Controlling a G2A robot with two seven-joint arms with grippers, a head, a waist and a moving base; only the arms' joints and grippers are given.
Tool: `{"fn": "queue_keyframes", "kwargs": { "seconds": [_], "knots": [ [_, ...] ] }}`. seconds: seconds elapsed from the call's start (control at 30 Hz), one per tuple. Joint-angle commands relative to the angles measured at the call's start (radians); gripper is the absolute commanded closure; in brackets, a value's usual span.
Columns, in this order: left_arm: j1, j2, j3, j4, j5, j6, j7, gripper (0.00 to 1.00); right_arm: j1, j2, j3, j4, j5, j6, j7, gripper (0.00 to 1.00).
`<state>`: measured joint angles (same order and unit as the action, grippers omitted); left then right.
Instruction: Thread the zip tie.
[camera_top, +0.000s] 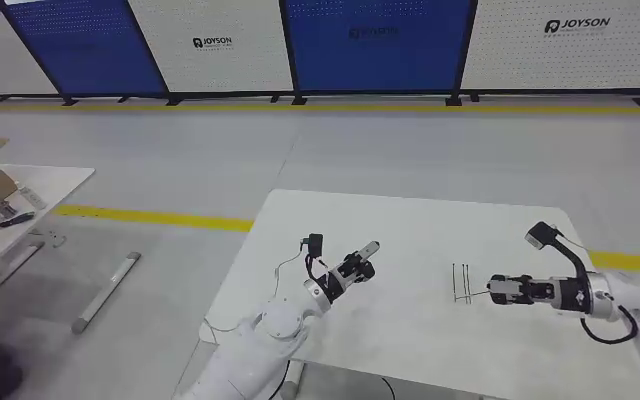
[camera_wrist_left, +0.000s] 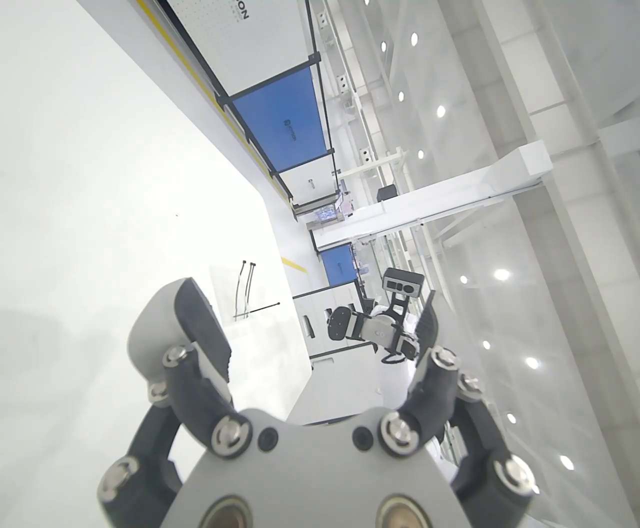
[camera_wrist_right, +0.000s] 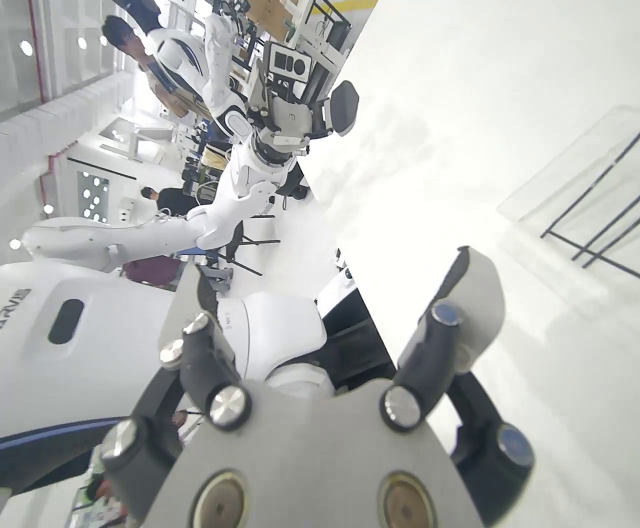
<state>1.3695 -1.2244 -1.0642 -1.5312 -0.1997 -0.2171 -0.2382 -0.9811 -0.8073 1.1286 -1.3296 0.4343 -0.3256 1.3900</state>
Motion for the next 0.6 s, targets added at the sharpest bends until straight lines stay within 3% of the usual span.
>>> {"fn": "queue_keyframes", "kwargs": {
  "seconds": [0.0,0.33,0.43,0.57],
  "knots": [
    [0.0,0.0,0.0,0.0,0.0,0.0,0.0,0.0,-0.005,-0.001,0.013,-0.008,-0.003,0.0,0.0,0.0],
    [0.0,0.0,0.0,0.0,0.0,0.0,0.0,0.0,-0.005,-0.001,0.013,-0.008,-0.003,0.0,0.0,0.0],
    [0.0,0.0,0.0,0.0,0.0,0.0,0.0,0.0,-0.017,-0.003,0.014,0.047,0.192,0.056,0.0,0.0],
    [0.0,0.0,0.0,0.0,0.0,0.0,0.0,0.0,0.009,0.016,-0.024,0.12,0.319,0.123,0.0,0.0]
  ]
}}
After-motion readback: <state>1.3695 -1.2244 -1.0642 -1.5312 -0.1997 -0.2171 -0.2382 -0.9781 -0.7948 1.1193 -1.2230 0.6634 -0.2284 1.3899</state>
